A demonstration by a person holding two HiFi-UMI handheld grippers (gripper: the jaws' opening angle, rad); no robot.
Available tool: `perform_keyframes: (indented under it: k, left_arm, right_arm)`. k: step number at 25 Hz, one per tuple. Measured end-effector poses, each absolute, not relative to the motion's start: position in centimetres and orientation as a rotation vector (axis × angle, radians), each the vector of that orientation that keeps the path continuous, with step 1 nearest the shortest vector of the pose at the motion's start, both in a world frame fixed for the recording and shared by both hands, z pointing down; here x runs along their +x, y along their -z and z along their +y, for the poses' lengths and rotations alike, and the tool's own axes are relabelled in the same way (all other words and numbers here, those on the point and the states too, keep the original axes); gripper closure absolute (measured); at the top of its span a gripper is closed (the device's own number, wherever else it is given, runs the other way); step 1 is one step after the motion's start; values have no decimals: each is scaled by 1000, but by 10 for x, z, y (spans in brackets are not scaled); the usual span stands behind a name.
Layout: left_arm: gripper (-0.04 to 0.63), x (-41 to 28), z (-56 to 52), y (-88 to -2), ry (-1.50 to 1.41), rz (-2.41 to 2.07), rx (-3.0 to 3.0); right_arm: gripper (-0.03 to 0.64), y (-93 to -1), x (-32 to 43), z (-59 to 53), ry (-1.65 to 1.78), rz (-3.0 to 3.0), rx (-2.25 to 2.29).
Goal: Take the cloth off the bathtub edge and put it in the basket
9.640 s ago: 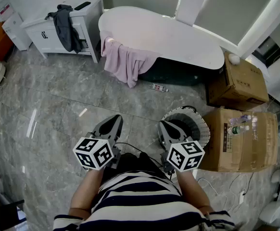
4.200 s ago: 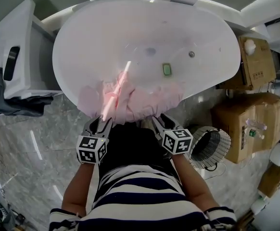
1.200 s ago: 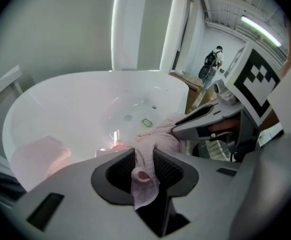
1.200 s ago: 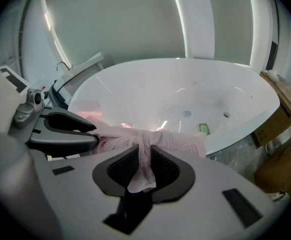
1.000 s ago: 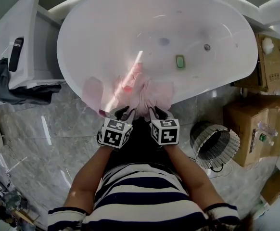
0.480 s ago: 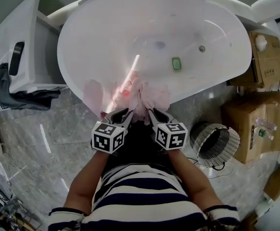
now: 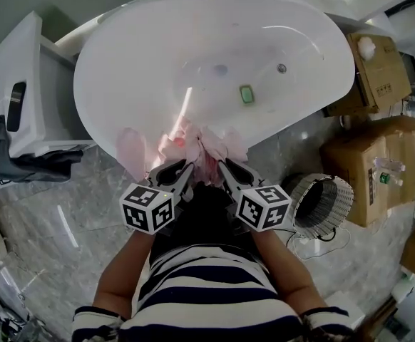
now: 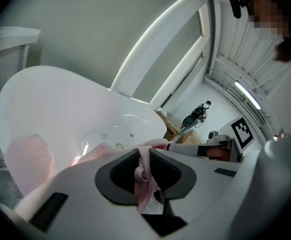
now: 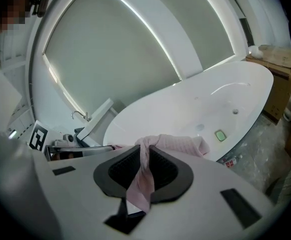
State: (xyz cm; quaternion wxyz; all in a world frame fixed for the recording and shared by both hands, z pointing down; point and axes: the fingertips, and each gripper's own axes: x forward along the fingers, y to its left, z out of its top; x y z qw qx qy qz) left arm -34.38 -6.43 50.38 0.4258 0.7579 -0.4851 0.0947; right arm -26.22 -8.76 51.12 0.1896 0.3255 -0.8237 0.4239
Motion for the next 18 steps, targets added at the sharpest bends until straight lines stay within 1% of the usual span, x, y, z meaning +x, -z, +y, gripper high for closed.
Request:
perform_keyframes:
  k: [8,18]
  left_arm:
    - [520,-324,-78,-458,-199,-1166,1991]
    - [525,-267,-88,-404,-97,-1140,2075]
  right_arm:
    - [545,-464,-246,-91,-1241,-2422,951]
    - [545,-415,-189,-91,-1233,-2548,1004]
